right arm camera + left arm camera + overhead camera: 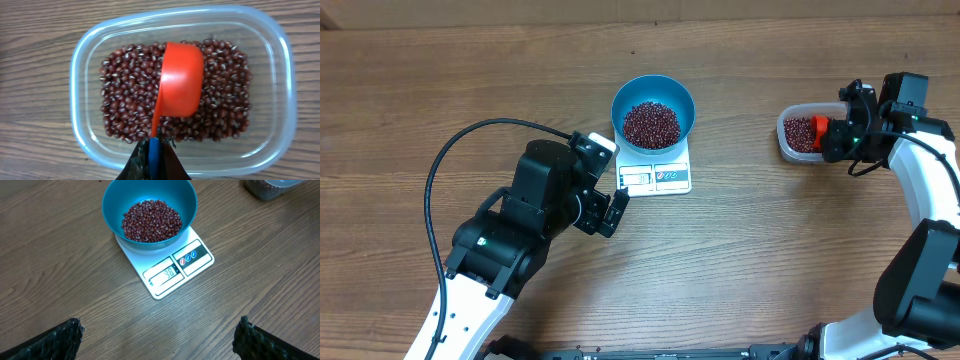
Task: Scoop item into bowl and weigh 150g on scale
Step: 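Dip the red scoop into the beans in the tub with the right gripper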
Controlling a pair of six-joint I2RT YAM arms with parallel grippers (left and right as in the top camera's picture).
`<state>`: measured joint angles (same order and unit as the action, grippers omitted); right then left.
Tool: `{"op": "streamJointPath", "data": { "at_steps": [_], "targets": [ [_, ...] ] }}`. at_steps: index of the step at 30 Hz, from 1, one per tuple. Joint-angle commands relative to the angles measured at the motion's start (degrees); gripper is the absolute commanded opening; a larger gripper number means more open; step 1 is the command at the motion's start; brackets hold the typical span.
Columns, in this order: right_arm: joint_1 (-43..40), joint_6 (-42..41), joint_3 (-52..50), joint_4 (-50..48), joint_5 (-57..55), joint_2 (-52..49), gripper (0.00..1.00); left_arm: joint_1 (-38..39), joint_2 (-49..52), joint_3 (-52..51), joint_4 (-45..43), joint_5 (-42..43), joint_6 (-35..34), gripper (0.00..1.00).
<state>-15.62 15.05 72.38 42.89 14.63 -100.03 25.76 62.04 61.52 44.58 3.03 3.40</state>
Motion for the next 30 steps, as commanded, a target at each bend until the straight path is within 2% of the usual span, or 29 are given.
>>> {"op": "streamJointPath", "data": {
  "at_steps": [1,23,30],
  "targets": [
    [0.15,0.04,-0.11,0.59,3.13,-0.96,0.04,-0.24,-0.66,0.46,-0.2,0.63,0.9,1.0],
    [0.11,-0.2,-0.11,3.5,11.85,-1.03,0.04,-0.24,-0.66,0.46,-0.2,0.63,0.9,0.99],
    [-1.07,-2.58,-0.11,3.32,12.48,-2.69,0.04,-0.24,-0.66,0.46,-0.2,0.63,0.9,1.0]
  ]
}}
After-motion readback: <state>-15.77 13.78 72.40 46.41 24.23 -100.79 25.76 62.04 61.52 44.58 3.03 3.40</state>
